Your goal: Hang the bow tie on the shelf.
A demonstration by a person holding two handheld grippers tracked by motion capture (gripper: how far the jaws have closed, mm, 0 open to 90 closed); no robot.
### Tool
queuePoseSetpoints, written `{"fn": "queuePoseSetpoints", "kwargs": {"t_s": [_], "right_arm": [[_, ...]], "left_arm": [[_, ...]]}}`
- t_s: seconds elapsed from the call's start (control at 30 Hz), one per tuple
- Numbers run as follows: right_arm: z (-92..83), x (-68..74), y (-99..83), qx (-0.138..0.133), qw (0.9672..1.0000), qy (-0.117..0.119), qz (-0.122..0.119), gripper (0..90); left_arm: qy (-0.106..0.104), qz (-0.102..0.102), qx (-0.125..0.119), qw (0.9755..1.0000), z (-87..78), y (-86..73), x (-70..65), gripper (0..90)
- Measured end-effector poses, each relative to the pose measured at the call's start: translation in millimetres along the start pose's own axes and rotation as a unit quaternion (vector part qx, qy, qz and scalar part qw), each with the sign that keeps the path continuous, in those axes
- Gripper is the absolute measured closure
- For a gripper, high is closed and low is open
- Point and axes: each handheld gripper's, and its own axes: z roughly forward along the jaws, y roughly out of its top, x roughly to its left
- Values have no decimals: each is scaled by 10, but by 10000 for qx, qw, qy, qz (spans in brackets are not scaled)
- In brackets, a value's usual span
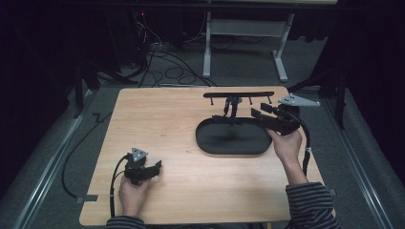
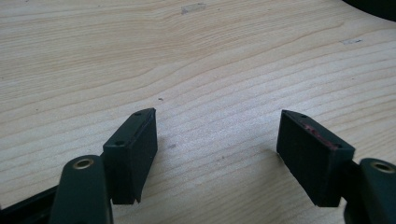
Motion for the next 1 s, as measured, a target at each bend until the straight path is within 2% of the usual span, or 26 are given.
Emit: {"fn": "queuePoseSetpoints", "kwargs": {"t_s": [0.5, 1.0], "right_arm": [[-191, 0, -69, -75, 9999, 85, 53, 524], [-284, 34, -159, -94, 9998, 164, 65, 518]], "left_arm": [[10, 10, 11, 10000, 0, 1, -2, 296], [10, 7, 9, 10000, 0, 1, -2, 295]]}}
